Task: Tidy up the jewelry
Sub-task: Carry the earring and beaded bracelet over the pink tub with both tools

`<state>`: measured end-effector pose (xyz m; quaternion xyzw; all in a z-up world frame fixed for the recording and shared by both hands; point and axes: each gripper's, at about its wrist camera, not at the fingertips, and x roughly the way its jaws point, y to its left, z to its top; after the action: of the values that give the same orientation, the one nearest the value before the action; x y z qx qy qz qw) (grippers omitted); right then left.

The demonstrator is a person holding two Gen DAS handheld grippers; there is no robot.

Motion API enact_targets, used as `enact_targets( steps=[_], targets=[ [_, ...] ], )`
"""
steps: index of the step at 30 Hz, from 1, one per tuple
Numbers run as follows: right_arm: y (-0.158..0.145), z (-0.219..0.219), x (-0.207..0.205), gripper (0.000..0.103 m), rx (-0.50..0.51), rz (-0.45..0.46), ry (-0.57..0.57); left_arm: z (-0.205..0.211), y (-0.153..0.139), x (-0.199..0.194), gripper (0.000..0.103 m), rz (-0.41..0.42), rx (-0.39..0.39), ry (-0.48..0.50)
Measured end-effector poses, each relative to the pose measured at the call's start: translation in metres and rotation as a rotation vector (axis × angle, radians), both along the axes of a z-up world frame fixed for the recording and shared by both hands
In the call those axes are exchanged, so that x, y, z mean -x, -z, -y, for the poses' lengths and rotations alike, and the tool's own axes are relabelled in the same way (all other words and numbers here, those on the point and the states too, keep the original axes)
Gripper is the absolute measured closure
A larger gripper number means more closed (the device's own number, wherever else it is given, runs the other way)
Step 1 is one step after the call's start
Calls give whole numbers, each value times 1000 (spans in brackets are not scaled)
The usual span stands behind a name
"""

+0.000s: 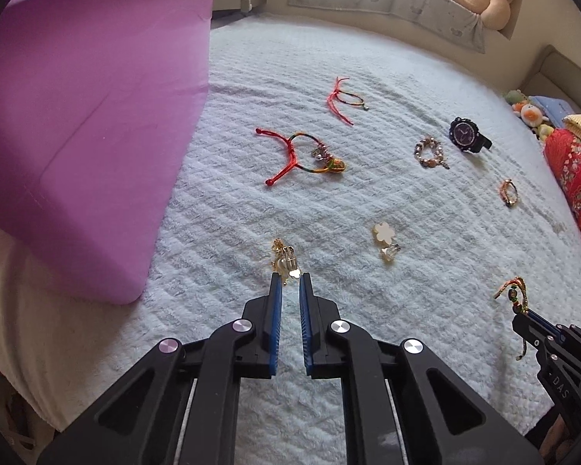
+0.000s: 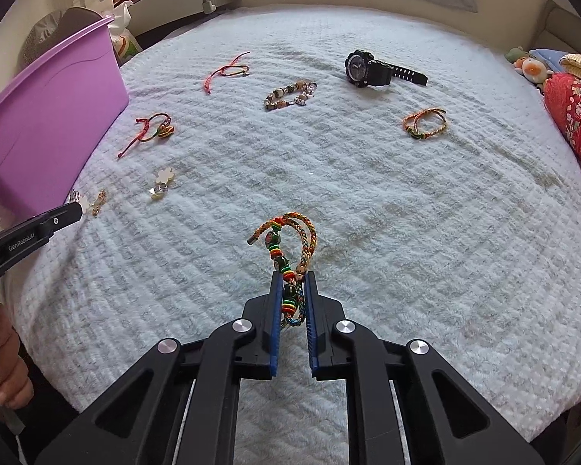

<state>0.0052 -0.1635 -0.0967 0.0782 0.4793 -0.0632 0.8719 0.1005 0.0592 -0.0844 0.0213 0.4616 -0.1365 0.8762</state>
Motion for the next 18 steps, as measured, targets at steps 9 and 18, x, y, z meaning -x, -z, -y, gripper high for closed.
enact_targets(
  steps=[9, 18],
  targets=[
    [-29, -1, 7, 92, -18, 55, 15, 11, -38, 14, 94, 49, 1, 88],
    [-73, -7, 9, 92, -56, 139, 25, 18, -87, 21, 94, 107, 19, 166]
  ],
)
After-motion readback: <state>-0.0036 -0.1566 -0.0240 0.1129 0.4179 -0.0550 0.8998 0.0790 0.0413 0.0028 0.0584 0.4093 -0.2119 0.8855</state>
